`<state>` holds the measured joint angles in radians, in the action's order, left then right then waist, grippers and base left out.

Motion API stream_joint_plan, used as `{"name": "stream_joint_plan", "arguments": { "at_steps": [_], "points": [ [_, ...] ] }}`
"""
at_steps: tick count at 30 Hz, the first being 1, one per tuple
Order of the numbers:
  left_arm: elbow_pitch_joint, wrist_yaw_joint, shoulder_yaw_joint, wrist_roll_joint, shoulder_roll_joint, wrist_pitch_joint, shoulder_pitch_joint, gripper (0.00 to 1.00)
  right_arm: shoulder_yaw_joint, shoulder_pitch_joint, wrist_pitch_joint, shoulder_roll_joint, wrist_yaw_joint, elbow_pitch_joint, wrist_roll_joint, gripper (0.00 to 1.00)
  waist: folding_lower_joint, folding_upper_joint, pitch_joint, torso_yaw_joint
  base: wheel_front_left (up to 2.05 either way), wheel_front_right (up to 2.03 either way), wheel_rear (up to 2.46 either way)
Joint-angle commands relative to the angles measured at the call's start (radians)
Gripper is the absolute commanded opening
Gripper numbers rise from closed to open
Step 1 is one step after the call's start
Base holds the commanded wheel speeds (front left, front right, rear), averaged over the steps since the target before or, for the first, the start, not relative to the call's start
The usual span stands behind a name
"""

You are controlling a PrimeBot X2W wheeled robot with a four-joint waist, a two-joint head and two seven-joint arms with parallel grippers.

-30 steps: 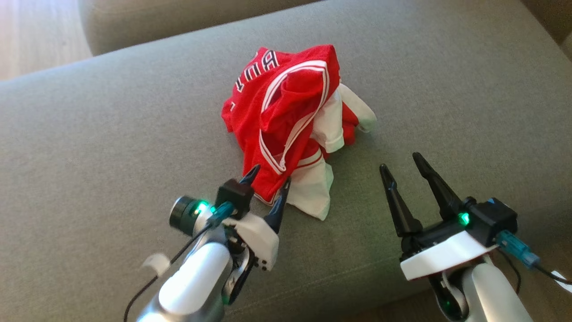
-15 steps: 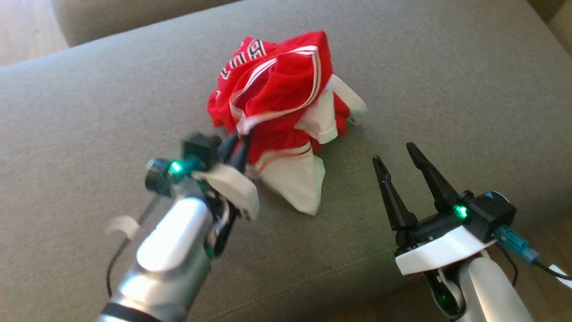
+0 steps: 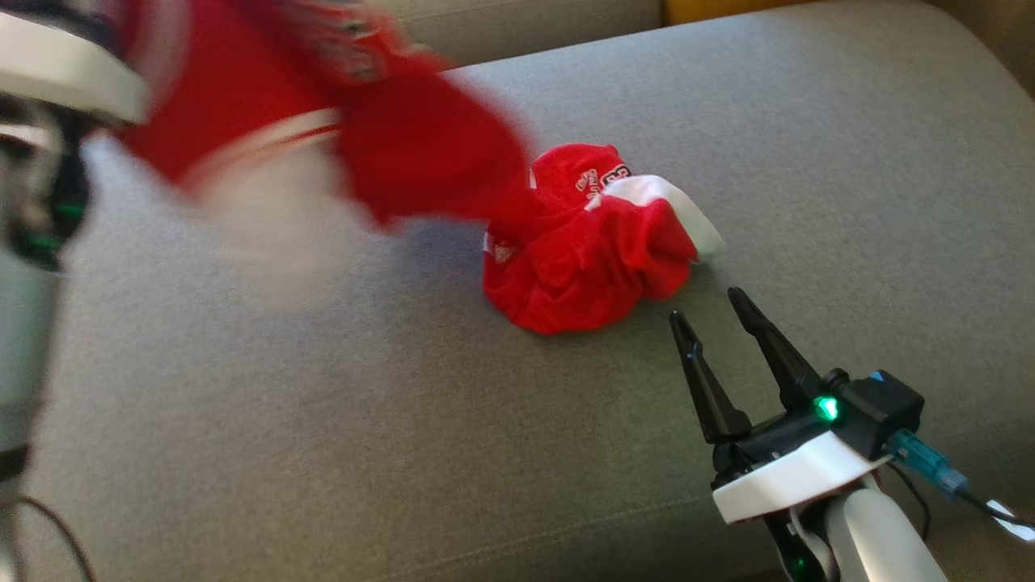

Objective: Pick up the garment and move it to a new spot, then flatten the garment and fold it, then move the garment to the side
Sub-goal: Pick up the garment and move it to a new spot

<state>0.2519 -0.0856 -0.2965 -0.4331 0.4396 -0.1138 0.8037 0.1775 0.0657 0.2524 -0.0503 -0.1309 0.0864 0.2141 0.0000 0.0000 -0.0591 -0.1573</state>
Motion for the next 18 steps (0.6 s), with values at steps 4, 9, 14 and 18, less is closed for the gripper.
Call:
{"name": "stream_joint_plan", "arguments": {
  "at_steps": [4, 9, 14, 18],
  "points": [
    [-0.065, -0.040, 0.101, 0.027, 0.152, 0.041, 0.038, 0.00, 0.016, 0.009, 0.009, 0.000, 0.000, -0.031, -0.001, 1.00, 0.0000, 0.0000, 0.002, 0.035, 0.00, 0.00, 0.00],
    [-0.043, -0.074, 0.194, -0.012, 0.204, 0.024, -0.005, 0.00, 0.017, 0.007, 0.009, 0.000, 0.000, -0.032, -0.004, 1.00, 0.0000, 0.0000, -0.001, 0.058, 0.00, 0.00, 0.00],
    [0.048, -0.079, 0.265, -0.065, 0.223, -0.017, -0.108, 0.00, 0.028, 0.009, 0.009, 0.000, 0.000, -0.036, -0.003, 1.00, 0.0000, 0.0000, -0.009, 0.076, 0.00, 0.00, 0.00],
    [0.138, -0.034, 0.274, -0.116, 0.191, -0.055, -0.197, 0.00, 0.036, 0.005, 0.009, 0.000, 0.000, -0.031, -0.011, 1.00, 0.0000, 0.0000, -0.012, 0.086, 0.00, 0.00, 0.00]
  ]
}}
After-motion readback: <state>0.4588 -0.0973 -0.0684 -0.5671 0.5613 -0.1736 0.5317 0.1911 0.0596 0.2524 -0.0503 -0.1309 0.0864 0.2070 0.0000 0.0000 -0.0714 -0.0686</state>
